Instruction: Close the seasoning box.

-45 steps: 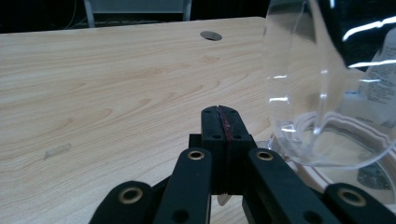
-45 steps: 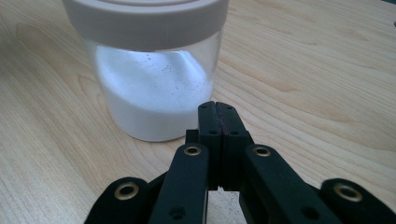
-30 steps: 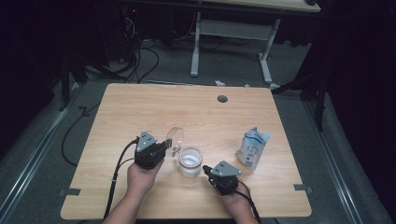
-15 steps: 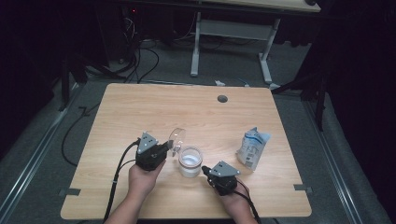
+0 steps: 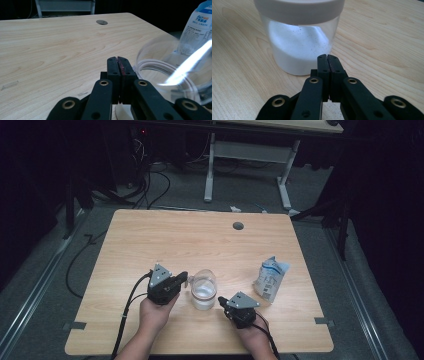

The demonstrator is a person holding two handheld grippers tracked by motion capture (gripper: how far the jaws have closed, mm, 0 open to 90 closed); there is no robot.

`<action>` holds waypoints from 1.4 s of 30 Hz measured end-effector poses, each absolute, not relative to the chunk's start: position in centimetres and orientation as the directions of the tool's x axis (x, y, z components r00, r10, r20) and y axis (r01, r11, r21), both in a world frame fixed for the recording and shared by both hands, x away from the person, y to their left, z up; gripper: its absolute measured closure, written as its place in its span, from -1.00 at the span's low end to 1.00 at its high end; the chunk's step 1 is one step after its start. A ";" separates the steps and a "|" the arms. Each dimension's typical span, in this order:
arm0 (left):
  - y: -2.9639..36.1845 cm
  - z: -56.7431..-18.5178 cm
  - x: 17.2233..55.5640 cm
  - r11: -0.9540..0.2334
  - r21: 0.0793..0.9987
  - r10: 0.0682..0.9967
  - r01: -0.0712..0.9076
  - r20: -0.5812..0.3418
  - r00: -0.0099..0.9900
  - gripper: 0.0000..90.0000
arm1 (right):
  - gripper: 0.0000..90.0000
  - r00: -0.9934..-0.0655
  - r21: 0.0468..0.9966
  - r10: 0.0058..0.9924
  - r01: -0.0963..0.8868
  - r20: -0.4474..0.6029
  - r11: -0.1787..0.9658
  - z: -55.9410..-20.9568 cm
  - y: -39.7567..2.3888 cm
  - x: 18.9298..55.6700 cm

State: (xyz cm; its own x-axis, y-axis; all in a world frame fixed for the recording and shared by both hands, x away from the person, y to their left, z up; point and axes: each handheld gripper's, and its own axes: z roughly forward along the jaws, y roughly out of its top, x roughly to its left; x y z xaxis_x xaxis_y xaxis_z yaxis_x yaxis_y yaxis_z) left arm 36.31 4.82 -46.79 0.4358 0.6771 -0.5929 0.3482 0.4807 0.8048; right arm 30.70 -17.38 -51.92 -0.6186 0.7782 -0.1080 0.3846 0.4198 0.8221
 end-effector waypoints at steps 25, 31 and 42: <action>10.1 -49.8 34.7 0.406 0.850 0.767 0.334 -0.516 0.380 0.83 | 0.99 -0.607 0.822 0.788 0.393 -0.105 0.413 -51.9 -17.8 30.7; 12.9 -50.8 33.9 0.340 0.879 0.812 0.334 -0.453 0.368 0.66 | 0.99 -0.600 0.829 0.793 0.390 -0.102 0.402 -51.7 -18.1 30.8; 17.5 -52.3 32.7 0.401 0.854 0.826 0.330 -0.493 0.273 0.23 | 0.99 -0.575 0.844 0.813 0.389 -0.090 0.368 -50.9 -18.4 31.4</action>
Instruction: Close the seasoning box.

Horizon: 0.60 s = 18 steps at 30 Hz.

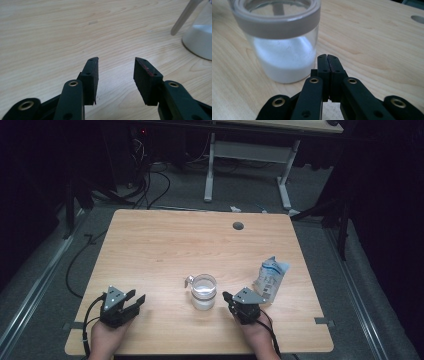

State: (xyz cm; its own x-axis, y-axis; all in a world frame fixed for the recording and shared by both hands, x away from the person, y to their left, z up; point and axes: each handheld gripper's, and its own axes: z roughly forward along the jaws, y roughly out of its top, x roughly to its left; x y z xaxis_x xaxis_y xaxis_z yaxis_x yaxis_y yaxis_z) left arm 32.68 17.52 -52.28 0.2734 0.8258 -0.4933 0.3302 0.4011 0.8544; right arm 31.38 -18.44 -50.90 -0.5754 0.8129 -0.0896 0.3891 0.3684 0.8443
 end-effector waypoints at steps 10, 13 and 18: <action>18.7 -52.2 32.3 0.439 0.837 0.808 0.326 -0.527 0.263 0.19 | 0.99 -0.555 0.849 0.828 0.395 -0.085 0.352 -50.5 -17.7 33.1; 18.7 -52.2 32.2 0.433 0.841 0.808 0.325 -0.522 0.272 0.19 | 0.99 -0.563 0.856 0.822 0.378 -0.090 0.353 -50.0 -17.2 32.9; 18.6 -52.2 32.1 0.423 0.849 0.811 0.318 -0.511 0.285 0.19 | 1.00 -0.588 0.863 0.804 0.356 -0.092 0.358 -49.6 -17.0 32.3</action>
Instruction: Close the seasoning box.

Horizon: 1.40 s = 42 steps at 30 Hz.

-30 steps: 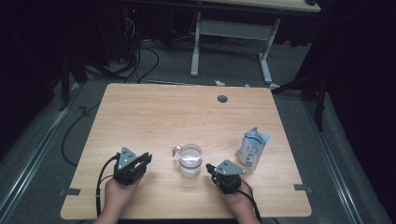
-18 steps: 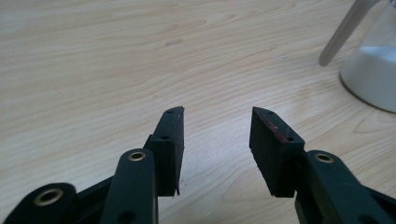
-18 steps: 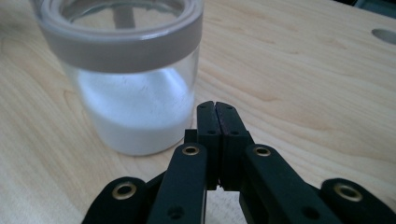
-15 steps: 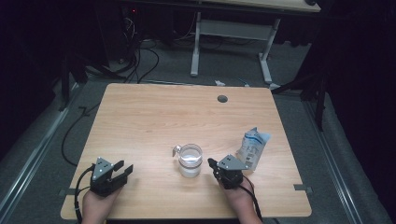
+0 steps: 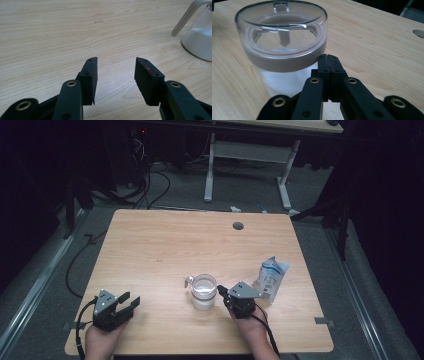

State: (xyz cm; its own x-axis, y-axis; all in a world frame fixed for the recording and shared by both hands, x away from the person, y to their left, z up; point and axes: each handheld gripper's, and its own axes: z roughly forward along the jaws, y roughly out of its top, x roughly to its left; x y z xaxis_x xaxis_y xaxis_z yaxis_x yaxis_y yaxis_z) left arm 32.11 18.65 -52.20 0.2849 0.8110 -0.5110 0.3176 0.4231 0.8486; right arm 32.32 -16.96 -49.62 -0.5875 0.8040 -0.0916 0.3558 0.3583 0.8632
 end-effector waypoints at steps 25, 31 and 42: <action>18.4 -51.8 32.8 0.457 0.832 0.788 0.315 -0.543 0.291 0.18 | 1.00 -0.655 0.858 0.745 0.306 -0.124 0.412 -49.2 -14.1 29.5; 18.6 -51.8 32.8 0.469 0.826 0.784 0.311 -0.552 0.283 0.18 | 1.00 -0.677 0.858 0.726 0.295 -0.124 0.422 -49.2 -13.0 29.4; 18.8 -51.9 32.5 0.459 0.832 0.790 0.313 -0.543 0.285 0.17 | 1.00 -0.693 0.859 0.711 0.286 -0.121 0.425 -49.5 -12.3 29.2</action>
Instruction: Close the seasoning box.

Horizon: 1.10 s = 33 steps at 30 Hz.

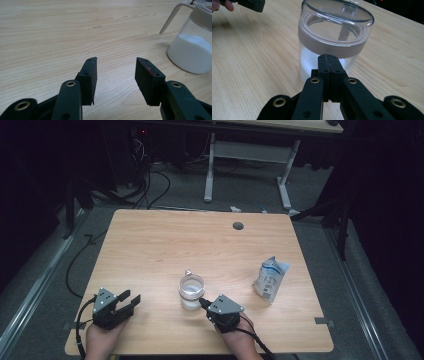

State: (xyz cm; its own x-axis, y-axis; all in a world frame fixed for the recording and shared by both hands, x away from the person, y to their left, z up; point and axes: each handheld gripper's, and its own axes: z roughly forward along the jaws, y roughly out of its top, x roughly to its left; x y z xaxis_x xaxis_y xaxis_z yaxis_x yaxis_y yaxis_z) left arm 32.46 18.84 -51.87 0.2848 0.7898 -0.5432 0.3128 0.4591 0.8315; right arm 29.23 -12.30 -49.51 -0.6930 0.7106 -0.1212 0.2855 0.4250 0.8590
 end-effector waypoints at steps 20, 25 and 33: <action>19.8 -52.0 31.9 0.457 0.837 0.802 0.300 -0.534 0.269 0.17 | 0.90 -0.674 0.861 0.728 0.291 -0.125 0.418 -49.4 -13.4 29.9; 19.9 -52.1 31.9 0.449 0.842 0.811 0.300 -0.525 0.259 0.16 | 0.75 -0.573 0.867 0.813 0.346 -0.107 0.358 -50.5 -18.7 30.1; 19.8 -51.9 32.1 0.449 0.845 0.813 0.290 -0.521 0.260 0.15 | 0.63 -0.480 0.871 0.876 0.408 -0.051 0.275 -51.2 -23.0 30.3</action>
State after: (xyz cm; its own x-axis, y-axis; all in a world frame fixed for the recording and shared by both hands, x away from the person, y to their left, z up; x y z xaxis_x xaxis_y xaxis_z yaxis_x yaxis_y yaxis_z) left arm 32.11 19.75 -51.86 0.2597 0.8128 -0.5215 0.2903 0.4493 0.8449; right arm 30.30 -22.97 -51.22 -0.4799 0.8758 -0.0513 0.4079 0.2746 0.8708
